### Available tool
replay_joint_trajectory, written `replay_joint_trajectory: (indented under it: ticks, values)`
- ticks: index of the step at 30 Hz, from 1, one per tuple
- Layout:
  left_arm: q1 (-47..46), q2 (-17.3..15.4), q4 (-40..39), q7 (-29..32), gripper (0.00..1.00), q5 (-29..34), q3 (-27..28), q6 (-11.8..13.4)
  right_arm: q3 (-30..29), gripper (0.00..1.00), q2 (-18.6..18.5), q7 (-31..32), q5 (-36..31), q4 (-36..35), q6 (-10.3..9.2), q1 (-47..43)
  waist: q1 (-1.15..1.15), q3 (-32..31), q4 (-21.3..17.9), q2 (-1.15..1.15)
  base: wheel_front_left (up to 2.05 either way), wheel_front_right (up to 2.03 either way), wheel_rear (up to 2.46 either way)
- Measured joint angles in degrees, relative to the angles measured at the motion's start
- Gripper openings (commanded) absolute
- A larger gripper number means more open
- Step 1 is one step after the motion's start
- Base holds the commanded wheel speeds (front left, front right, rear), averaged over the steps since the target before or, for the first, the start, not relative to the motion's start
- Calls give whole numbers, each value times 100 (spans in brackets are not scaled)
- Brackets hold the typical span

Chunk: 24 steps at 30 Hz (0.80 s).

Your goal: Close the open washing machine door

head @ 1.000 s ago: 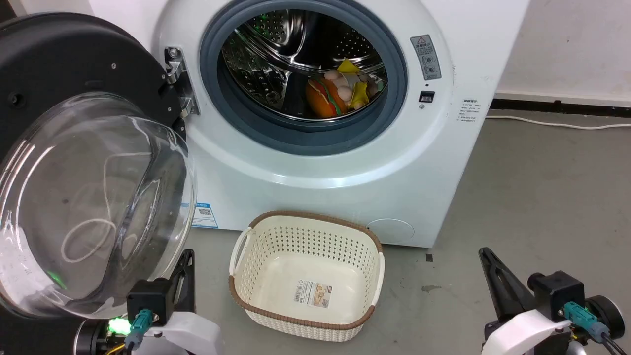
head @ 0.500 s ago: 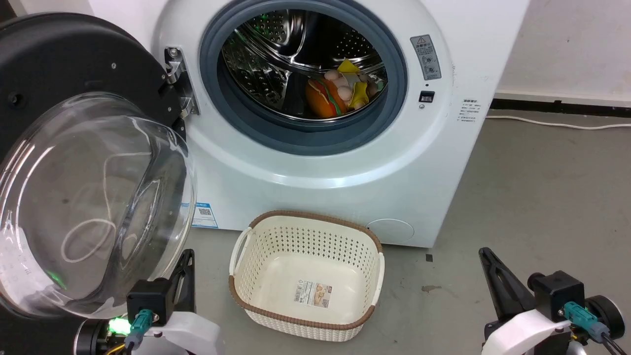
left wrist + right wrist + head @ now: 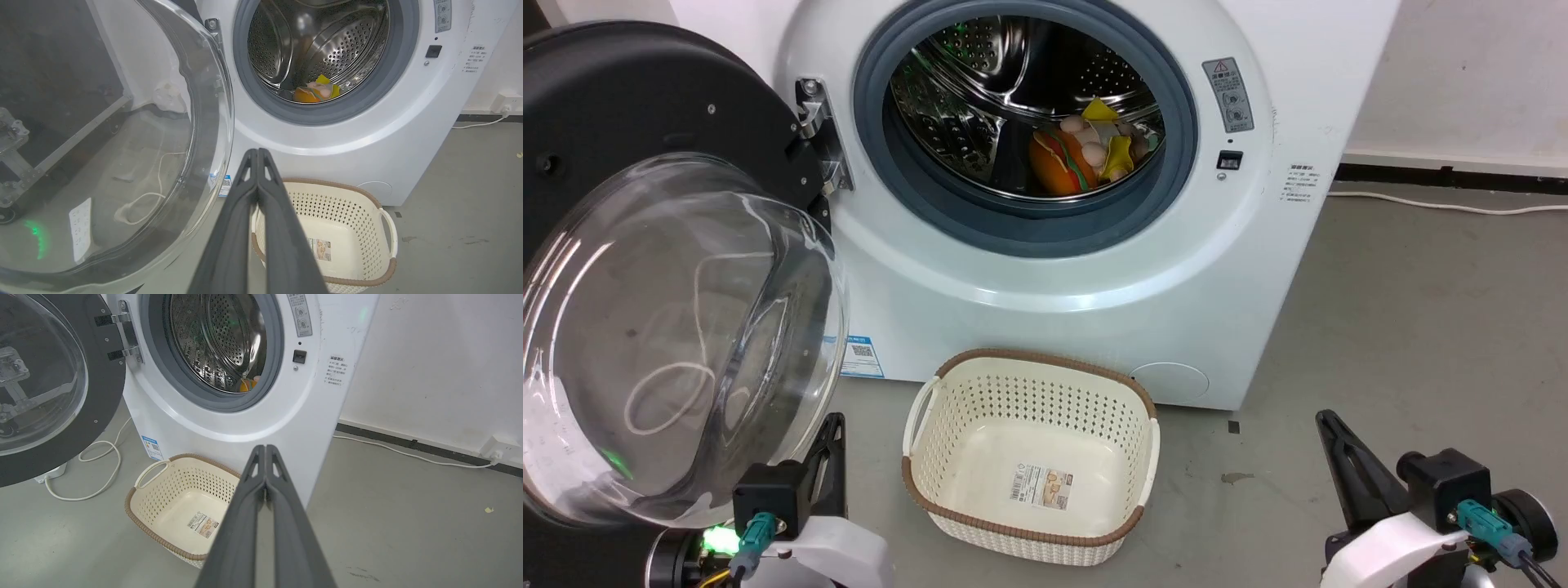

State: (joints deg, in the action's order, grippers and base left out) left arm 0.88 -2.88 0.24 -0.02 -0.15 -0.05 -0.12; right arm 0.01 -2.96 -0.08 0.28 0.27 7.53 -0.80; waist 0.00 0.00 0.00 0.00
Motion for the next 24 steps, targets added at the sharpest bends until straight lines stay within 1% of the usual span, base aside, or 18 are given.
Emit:
replay_joint_trajectory:
  ticks: [24]
  values:
    - [0,0,0,1,0,0,1,0,-1,0,0,0,0,0,0,0,0,0,0,0,0,0,0]
